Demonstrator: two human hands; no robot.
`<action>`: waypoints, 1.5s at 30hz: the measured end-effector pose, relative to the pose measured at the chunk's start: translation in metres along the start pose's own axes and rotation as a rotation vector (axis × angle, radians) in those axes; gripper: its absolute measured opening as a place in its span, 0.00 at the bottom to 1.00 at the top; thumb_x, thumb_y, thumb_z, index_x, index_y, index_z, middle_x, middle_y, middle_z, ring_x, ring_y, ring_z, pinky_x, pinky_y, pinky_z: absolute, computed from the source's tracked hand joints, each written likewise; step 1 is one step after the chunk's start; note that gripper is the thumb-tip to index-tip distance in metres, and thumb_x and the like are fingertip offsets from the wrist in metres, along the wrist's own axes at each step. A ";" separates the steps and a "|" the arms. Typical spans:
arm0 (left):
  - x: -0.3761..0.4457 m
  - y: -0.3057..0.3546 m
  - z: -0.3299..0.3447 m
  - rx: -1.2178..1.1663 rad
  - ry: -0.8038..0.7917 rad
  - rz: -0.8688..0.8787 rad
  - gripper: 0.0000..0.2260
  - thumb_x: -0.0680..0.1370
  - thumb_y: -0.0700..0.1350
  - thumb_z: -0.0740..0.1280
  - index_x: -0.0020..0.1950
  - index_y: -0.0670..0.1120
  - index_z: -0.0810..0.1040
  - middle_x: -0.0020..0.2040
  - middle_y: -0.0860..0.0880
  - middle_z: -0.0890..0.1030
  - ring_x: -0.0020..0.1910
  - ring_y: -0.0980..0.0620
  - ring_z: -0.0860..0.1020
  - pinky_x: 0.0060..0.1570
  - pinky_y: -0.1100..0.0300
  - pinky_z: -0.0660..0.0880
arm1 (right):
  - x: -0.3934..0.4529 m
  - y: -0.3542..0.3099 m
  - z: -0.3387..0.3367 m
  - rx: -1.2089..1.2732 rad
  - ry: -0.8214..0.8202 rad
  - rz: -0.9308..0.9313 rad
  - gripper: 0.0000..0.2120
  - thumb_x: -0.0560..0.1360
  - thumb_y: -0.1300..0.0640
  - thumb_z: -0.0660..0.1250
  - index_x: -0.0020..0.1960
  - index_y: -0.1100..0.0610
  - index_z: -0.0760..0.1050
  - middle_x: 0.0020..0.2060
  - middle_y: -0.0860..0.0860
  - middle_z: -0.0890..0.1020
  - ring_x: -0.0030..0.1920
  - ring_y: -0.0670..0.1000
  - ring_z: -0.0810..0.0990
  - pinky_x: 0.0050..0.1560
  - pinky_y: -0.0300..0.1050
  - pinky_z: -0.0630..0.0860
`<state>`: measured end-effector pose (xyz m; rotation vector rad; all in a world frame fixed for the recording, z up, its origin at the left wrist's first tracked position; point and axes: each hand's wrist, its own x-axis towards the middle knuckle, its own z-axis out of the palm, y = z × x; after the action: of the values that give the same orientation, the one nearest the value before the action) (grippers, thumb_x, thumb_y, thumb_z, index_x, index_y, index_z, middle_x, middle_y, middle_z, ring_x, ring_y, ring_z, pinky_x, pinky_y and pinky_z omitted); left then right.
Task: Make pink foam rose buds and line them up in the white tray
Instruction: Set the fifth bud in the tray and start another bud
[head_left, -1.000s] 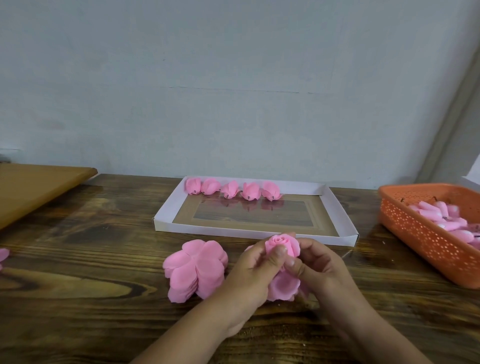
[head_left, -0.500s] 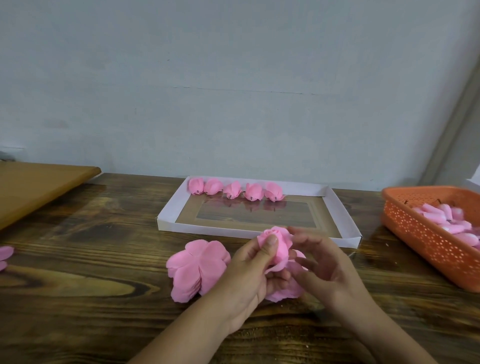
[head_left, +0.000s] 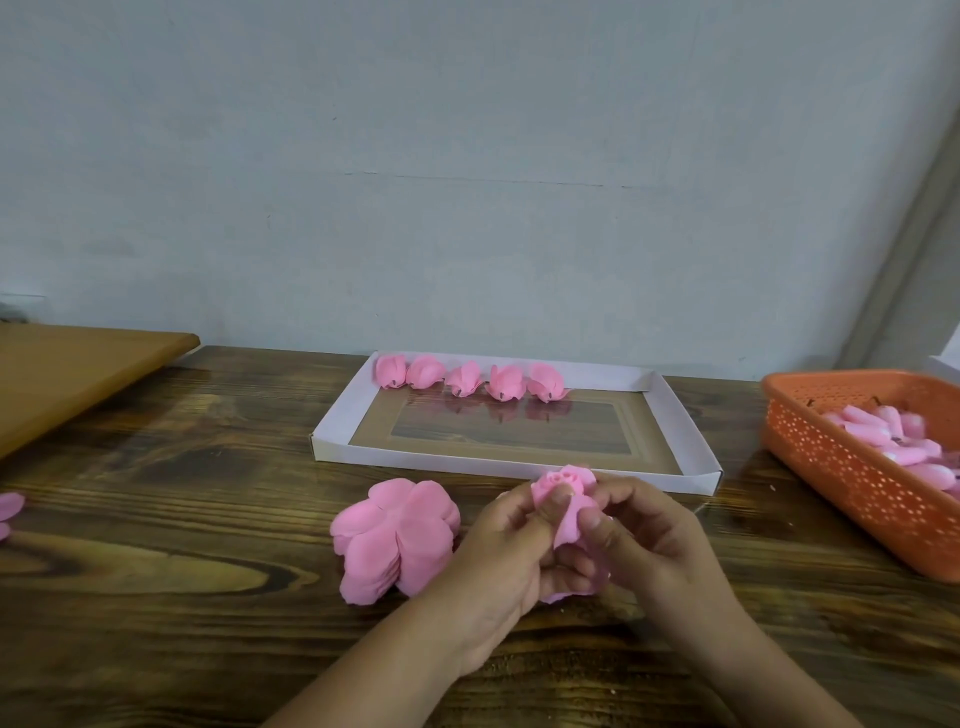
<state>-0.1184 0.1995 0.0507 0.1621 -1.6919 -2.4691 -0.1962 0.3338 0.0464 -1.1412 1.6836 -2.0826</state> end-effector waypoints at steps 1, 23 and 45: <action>0.000 -0.001 0.000 -0.002 -0.008 0.001 0.22 0.75 0.57 0.68 0.62 0.45 0.80 0.45 0.38 0.83 0.37 0.52 0.81 0.50 0.49 0.83 | 0.000 0.001 0.001 0.001 0.016 0.003 0.07 0.72 0.51 0.72 0.43 0.55 0.80 0.34 0.53 0.81 0.31 0.49 0.78 0.33 0.42 0.78; 0.000 0.003 -0.004 -0.126 -0.059 0.002 0.18 0.79 0.42 0.68 0.67 0.39 0.75 0.48 0.39 0.84 0.43 0.49 0.83 0.50 0.51 0.84 | 0.001 0.000 -0.004 0.033 0.121 0.155 0.08 0.73 0.56 0.75 0.51 0.55 0.81 0.47 0.56 0.86 0.43 0.51 0.84 0.39 0.42 0.80; 0.001 0.000 -0.010 0.076 -0.005 0.026 0.13 0.83 0.44 0.65 0.67 0.43 0.76 0.47 0.45 0.86 0.43 0.52 0.83 0.45 0.60 0.81 | 0.005 -0.004 -0.014 0.083 0.324 0.282 0.11 0.75 0.65 0.71 0.56 0.55 0.78 0.40 0.59 0.86 0.36 0.56 0.86 0.32 0.48 0.82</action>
<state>-0.1176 0.1905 0.0477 0.1417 -1.7788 -2.3904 -0.2077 0.3419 0.0517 -0.5233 1.7516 -2.2128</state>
